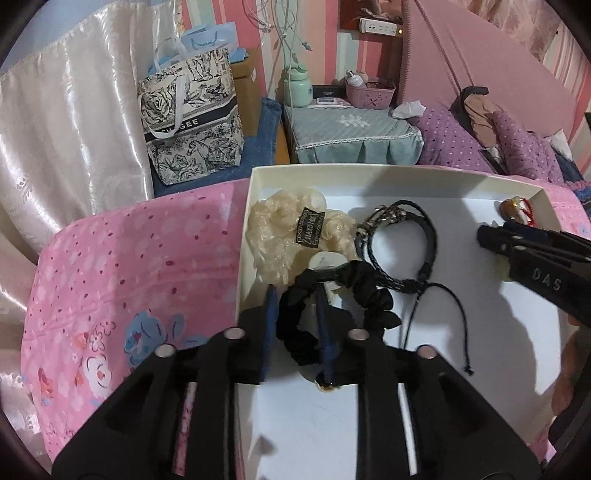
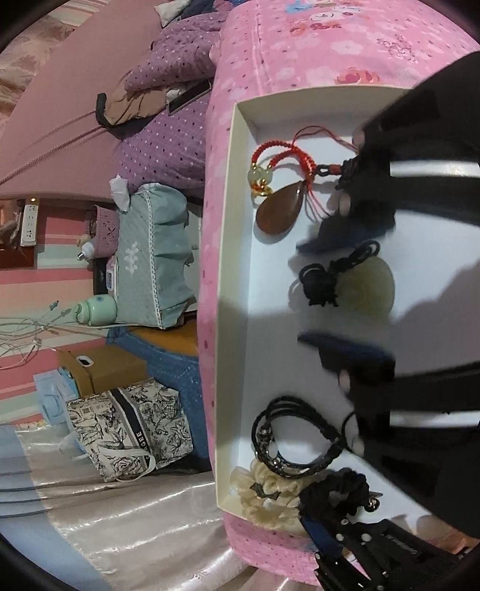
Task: Organize jewelry
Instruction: 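Lower the black scrunchie into the tray with the left gripper while the right places the jade pendant, then move both open grippers back to the jewelry beside the tray, then grasp the orange gourd pendant with the left gripper while the right grasps the black claw clip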
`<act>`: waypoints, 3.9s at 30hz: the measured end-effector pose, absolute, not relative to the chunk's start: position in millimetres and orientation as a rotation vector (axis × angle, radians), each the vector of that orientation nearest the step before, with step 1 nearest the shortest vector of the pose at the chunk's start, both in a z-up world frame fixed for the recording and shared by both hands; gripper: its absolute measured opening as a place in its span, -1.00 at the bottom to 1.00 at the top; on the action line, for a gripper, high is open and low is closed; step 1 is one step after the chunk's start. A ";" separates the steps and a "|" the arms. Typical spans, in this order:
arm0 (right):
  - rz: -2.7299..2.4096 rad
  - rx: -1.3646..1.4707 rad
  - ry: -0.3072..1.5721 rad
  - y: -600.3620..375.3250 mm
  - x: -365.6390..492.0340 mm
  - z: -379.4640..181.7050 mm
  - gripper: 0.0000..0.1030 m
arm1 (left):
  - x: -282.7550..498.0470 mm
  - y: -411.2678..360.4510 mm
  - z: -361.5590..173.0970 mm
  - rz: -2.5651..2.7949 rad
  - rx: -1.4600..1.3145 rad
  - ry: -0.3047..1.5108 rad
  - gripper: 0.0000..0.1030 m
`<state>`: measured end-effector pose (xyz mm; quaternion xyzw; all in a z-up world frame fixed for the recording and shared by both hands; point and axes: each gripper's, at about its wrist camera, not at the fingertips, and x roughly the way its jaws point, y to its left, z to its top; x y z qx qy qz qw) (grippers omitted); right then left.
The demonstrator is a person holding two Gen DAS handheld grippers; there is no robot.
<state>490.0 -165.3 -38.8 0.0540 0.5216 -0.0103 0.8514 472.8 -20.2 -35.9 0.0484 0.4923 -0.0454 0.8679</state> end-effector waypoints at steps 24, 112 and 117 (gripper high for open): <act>-0.040 0.176 0.990 -241.3 321.6 80.3 0.74 | 304.7 -9.1 63.6 -0.158 0.057 0.899 0.94; 0.070 -0.129 1.340 -223.2 175.2 -9.1 -0.27 | 259.9 -69.1 -36.1 -0.364 0.093 1.237 -0.90; 0.051 -0.110 1.286 -228.7 178.2 12.0 -0.27 | 252.8 -64.1 -12.8 -0.368 0.084 1.184 -0.90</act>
